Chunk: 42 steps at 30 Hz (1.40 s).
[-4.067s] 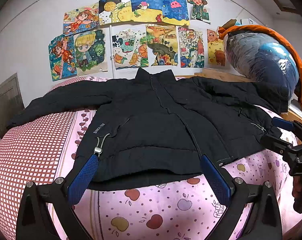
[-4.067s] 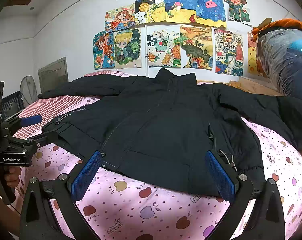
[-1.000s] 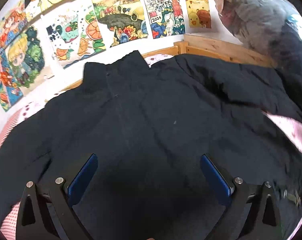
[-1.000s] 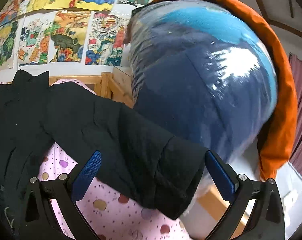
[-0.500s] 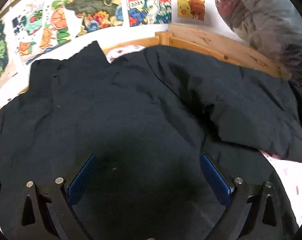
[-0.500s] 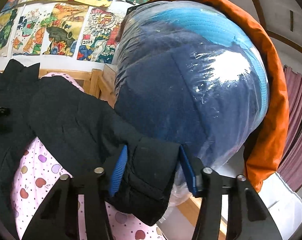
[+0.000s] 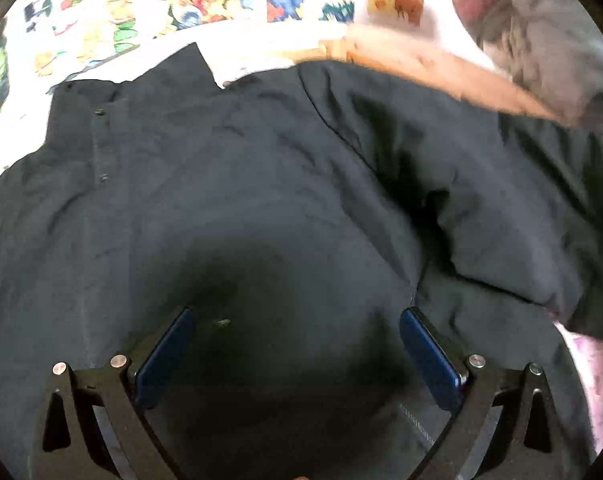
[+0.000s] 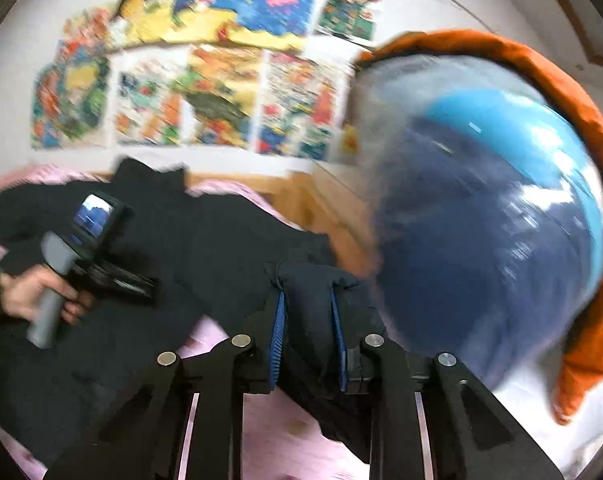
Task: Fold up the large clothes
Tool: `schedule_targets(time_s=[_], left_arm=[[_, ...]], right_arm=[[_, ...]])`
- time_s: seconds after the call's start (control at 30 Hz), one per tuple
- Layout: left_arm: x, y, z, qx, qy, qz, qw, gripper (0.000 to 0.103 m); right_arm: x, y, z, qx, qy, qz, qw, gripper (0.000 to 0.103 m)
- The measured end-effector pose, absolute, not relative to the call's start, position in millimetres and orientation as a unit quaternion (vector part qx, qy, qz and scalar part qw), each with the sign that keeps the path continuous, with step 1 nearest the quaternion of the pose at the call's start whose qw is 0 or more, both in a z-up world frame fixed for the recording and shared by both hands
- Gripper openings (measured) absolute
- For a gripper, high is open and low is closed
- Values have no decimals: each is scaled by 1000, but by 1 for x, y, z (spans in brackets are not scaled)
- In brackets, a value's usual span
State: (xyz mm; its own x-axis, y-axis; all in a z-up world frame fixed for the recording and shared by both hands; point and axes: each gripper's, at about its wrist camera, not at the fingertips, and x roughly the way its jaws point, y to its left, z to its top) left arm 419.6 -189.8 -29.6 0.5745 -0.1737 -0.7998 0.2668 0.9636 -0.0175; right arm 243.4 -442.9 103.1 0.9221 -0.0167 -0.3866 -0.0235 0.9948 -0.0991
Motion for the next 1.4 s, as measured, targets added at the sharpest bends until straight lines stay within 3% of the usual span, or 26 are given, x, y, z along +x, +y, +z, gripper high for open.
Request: schedule_targets(time_s=[0.33,0.83,0.9,0.97,1.1,1.2,1.4], left_arm=[[353,-108,20,24,384,-179,905,103],[276,-19,22,-2,390,-288,875,103],[280,-15,14,-10,403,-290,868,103],[284,-11,8,-24,415,-292,861,103],[298,-8,-4,-62,440,-290,848,103],[314,-11,-11,-91,456,-287,838,103],[360,-23,-33,-128,495,-214,832,101]], right_arm=[[285,-358,124,26,213,177,960,18],[388,-180,60,35,381,374,845,15],[391,-163,44,45,412,394,821,23],[387,-160,38,50,418,406,811,44],[376,-171,39,51,400,400,823,48],[371,-198,39,63,385,363,846,63],[373,-262,23,84,389,272,876,64]])
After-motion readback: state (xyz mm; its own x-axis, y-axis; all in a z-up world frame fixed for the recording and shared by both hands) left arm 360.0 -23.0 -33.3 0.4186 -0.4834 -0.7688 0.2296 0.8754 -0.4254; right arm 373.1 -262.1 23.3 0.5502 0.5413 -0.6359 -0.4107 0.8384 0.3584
